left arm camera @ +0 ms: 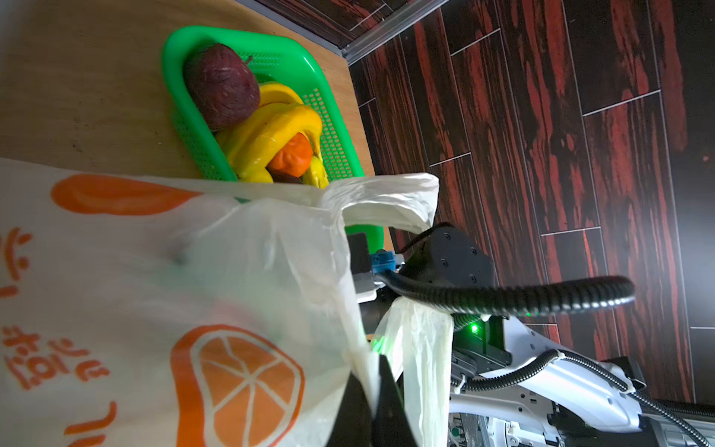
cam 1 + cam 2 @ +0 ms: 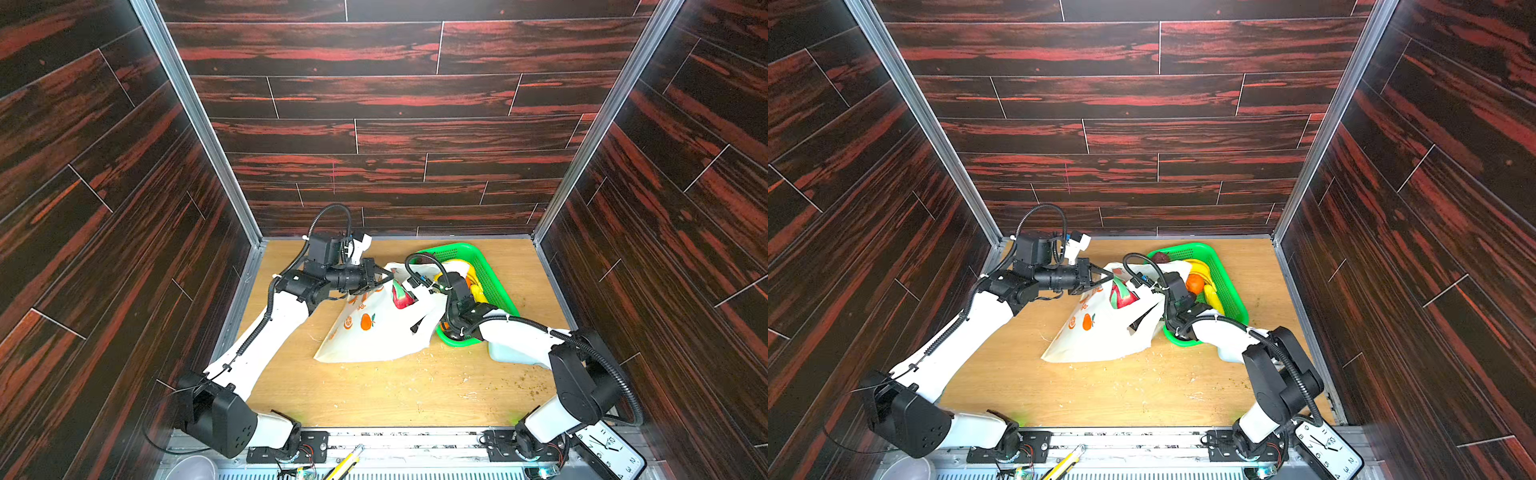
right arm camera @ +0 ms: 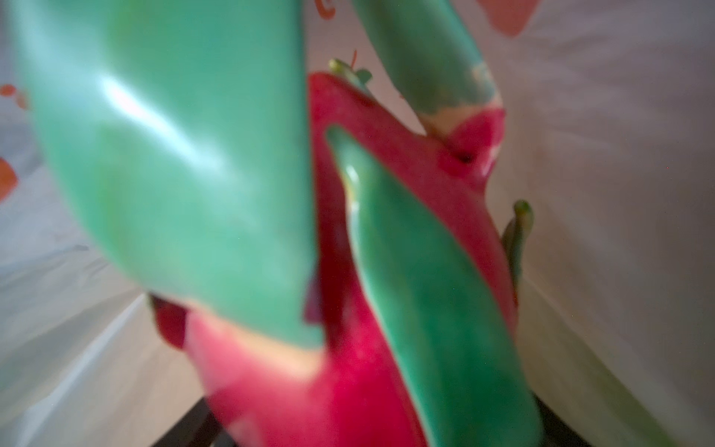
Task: Place the fake fruits into the plastic bag and tie a complex knot
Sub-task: 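Open the right gripper to drop the dragon fruit into the bag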
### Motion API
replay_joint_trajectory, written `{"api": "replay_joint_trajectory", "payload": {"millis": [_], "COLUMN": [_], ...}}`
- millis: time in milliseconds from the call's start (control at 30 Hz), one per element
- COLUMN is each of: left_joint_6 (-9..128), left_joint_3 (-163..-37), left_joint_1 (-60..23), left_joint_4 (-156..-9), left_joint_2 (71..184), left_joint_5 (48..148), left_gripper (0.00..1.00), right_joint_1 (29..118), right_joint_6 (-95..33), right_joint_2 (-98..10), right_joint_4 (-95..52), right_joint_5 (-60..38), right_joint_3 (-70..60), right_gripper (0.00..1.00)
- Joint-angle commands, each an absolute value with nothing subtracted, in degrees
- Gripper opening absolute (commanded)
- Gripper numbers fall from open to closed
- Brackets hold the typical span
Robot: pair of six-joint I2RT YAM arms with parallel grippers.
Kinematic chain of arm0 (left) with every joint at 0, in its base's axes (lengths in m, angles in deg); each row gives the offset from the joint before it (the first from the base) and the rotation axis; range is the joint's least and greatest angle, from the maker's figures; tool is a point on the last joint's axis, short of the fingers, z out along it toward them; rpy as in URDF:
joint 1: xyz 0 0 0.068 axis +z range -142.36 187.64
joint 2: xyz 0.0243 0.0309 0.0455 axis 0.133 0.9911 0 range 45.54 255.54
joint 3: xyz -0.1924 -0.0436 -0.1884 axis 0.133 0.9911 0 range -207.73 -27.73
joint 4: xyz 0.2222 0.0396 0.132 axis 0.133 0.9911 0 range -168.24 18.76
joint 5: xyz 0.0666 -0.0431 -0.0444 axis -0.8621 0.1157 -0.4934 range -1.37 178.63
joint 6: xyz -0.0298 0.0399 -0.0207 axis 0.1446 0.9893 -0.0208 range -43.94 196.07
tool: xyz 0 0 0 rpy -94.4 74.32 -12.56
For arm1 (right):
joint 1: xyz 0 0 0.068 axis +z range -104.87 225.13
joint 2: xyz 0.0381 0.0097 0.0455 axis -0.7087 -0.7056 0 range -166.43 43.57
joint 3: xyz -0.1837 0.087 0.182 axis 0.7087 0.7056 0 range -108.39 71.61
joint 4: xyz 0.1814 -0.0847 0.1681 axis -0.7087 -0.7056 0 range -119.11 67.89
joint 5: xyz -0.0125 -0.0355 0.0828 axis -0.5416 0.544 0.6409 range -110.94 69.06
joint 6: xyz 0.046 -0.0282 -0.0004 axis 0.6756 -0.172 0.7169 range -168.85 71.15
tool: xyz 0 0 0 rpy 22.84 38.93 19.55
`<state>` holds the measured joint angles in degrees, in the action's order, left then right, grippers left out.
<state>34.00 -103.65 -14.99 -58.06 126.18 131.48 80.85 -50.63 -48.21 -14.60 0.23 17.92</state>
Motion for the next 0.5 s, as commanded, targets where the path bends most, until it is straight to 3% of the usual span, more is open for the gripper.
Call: {"api": "replay_joint_trajectory", "payload": {"millis": [0, 200, 433, 467], "left_joint_6": [33.6, 33.0, 30.3, 30.1], "left_joint_3": [-103.2, -102.3, -100.4, -99.9], "left_joint_1": [-15.1, -15.1, -15.3, -15.5], "left_joint_4": [-59.9, -61.1, -65.2, -65.5], "left_joint_2": [126.2, 126.6, 127.5, 127.6], "left_joint_5": [130.4, 129.7, 131.4, 131.4], "left_gripper": [0.0, 0.0, 0.0, 0.0], "right_joint_1": [81.2, 81.2, 81.2, 81.2], "right_joint_6": [-49.3, -50.3, -49.9, -49.7], "right_joint_2": [-48.5, -47.8, -48.4, -48.6], "right_joint_4": [-13.1, -13.5, -13.2, -13.0], "right_joint_5": [-0.2, -0.5, -0.3, 0.0], "right_joint_3": [17.5, 18.1, 17.5, 17.5], "right_gripper": [0.72, 0.81, 0.85, 0.92]}}
